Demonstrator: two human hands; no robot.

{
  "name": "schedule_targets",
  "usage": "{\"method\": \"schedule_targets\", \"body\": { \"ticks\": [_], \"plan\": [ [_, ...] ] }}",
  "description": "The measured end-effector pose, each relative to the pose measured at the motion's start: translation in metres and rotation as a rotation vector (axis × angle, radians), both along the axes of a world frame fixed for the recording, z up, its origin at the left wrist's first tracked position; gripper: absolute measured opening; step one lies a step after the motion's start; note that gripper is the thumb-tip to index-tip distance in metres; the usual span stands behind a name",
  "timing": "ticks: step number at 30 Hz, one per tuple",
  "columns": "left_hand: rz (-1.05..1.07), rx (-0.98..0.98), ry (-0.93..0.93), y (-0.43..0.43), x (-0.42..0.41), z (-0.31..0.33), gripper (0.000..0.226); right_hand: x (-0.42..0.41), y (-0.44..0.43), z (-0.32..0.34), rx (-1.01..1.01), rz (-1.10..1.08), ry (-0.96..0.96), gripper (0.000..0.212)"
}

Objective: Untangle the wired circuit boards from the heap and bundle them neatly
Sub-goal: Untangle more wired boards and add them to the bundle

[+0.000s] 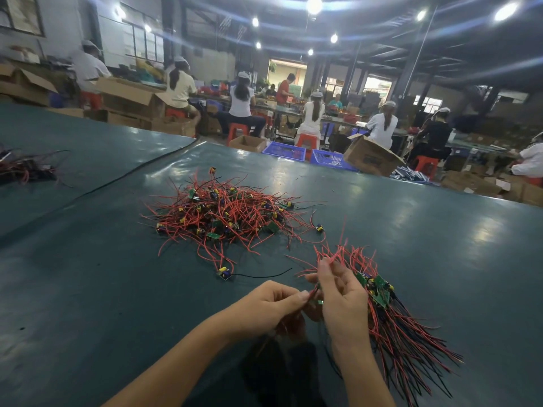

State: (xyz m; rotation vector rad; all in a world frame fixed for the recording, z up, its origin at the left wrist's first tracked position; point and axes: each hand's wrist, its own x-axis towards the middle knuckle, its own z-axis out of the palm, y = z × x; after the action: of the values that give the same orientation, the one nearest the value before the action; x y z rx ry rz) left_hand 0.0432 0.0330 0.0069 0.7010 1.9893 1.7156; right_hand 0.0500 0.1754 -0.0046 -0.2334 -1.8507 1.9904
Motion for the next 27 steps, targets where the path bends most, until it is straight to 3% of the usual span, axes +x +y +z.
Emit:
{"method": "schedule_targets", "body": {
  "ticks": [4, 9, 11, 15, 19, 23, 27],
  "plan": [
    [0.097, -0.08, 0.119, -0.005, -0.008, -0.004, 0.041, 0.0, 0.0, -0.003, 0.083, -0.011, 0.008, 0.026],
    [0.578, -0.512, 0.602, -0.023, -0.024, -0.014, 0.024, 0.003, 0.005, 0.002, 0.027, -0.066, 0.06, 0.01],
    [0.661, -0.655, 0.7, -0.032, -0.031, -0.02, 0.023, 0.005, 0.005, 0.003, 0.031, -0.081, 0.072, 0.022],
    [0.726, -0.859, 0.673, -0.045, -0.044, -0.03, 0.041, 0.006, 0.009, 0.006, 0.03, -0.146, 0.085, 0.043],
    [0.658, -1.05, 0.581, -0.052, -0.049, -0.039, 0.05, 0.005, 0.013, 0.004, 0.05, -0.182, 0.105, 0.045],
    [0.687, -0.979, 0.595, -0.057, -0.051, -0.038, 0.034, 0.004, 0.015, 0.001, 0.237, -0.249, 0.098, 0.014],
    [0.697, -0.95, 0.589, -0.06, -0.052, -0.036, 0.024, 0.008, 0.015, -0.002, 0.563, -0.336, -0.033, 0.033]
  ]
}}
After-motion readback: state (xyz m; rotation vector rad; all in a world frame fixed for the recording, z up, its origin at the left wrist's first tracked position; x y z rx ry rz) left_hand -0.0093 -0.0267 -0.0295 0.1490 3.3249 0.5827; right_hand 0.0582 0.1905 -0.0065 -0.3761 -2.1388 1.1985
